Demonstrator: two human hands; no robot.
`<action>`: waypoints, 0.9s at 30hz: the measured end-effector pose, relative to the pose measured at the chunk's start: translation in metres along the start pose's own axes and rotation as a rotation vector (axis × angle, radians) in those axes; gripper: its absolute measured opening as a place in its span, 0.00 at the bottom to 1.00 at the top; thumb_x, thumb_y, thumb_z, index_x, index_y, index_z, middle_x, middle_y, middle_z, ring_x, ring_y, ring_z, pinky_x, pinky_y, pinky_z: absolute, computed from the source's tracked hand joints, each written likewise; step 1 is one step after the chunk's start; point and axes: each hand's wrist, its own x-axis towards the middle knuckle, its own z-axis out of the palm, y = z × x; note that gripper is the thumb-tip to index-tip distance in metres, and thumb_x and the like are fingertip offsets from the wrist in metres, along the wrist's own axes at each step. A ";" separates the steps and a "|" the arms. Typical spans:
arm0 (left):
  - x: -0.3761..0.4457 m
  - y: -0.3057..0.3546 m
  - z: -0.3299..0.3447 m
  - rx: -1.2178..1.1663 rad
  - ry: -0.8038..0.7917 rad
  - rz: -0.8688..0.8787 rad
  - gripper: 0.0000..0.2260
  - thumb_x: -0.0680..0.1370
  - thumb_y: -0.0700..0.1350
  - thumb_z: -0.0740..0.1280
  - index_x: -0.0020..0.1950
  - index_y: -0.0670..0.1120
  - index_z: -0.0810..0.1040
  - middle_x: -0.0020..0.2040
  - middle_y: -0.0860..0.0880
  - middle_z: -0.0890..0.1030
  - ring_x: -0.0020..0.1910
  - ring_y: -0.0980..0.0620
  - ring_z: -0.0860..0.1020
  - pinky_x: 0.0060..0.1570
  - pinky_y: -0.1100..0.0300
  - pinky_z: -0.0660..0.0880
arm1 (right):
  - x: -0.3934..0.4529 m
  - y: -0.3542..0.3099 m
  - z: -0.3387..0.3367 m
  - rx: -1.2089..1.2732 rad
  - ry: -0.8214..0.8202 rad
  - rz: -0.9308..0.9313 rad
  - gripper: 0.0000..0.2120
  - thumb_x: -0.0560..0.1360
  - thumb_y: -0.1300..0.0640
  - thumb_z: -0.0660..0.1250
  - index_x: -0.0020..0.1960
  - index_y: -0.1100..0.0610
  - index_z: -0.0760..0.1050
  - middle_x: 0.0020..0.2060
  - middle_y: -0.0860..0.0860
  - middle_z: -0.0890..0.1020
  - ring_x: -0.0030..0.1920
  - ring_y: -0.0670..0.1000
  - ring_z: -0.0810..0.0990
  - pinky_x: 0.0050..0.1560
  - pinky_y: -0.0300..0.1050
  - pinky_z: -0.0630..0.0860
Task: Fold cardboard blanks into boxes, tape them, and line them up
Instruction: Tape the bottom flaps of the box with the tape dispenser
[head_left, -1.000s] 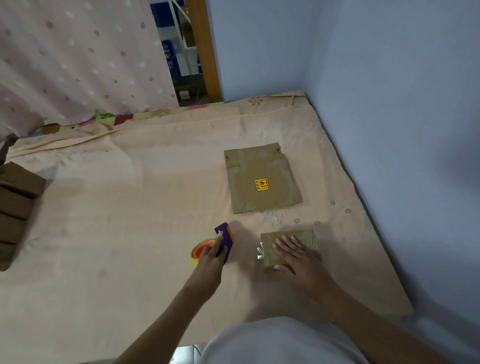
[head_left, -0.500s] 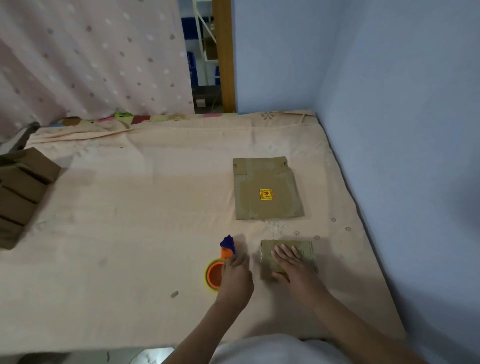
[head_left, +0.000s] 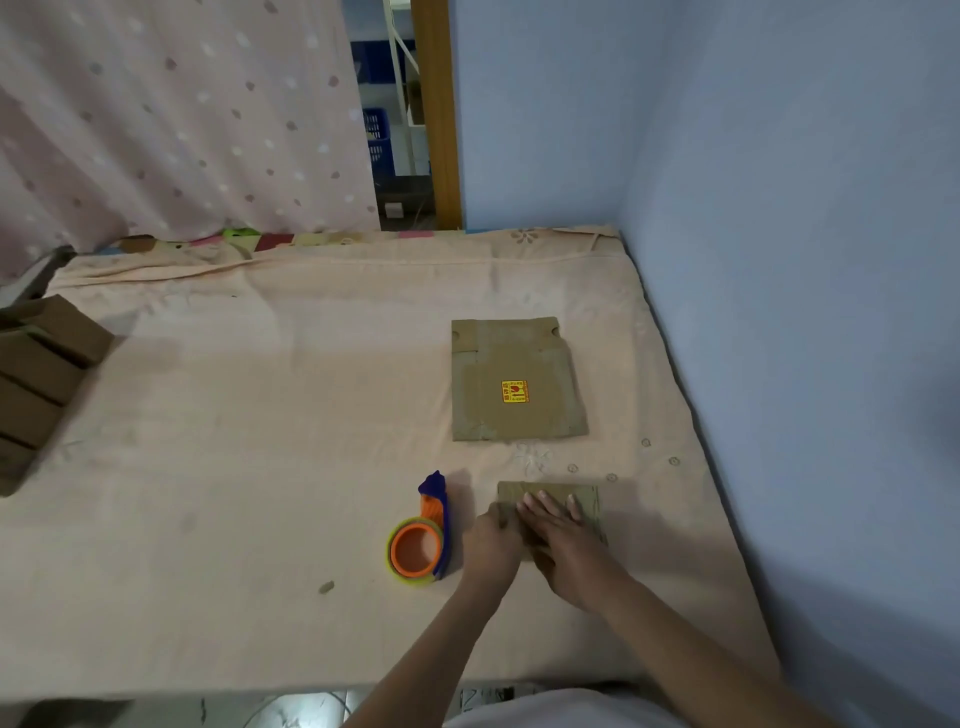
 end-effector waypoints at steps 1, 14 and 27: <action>0.001 0.001 0.002 -0.009 -0.003 -0.025 0.12 0.83 0.42 0.55 0.57 0.41 0.76 0.41 0.47 0.78 0.40 0.49 0.76 0.34 0.59 0.67 | 0.000 -0.001 -0.002 0.049 -0.008 0.013 0.30 0.83 0.60 0.57 0.82 0.53 0.49 0.81 0.45 0.50 0.80 0.46 0.41 0.77 0.48 0.31; -0.007 0.010 0.004 0.164 -0.076 -0.044 0.12 0.83 0.41 0.53 0.64 0.42 0.71 0.54 0.42 0.80 0.54 0.42 0.79 0.50 0.51 0.75 | -0.011 0.003 -0.043 0.605 0.563 0.768 0.13 0.82 0.60 0.63 0.63 0.64 0.77 0.61 0.58 0.81 0.64 0.61 0.78 0.64 0.50 0.73; 0.002 0.004 0.008 0.209 0.059 -0.040 0.10 0.82 0.43 0.61 0.40 0.47 0.71 0.32 0.53 0.72 0.31 0.56 0.70 0.24 0.66 0.60 | -0.010 0.036 -0.031 0.515 0.331 0.743 0.23 0.74 0.52 0.75 0.29 0.56 0.65 0.24 0.50 0.70 0.28 0.48 0.69 0.28 0.42 0.60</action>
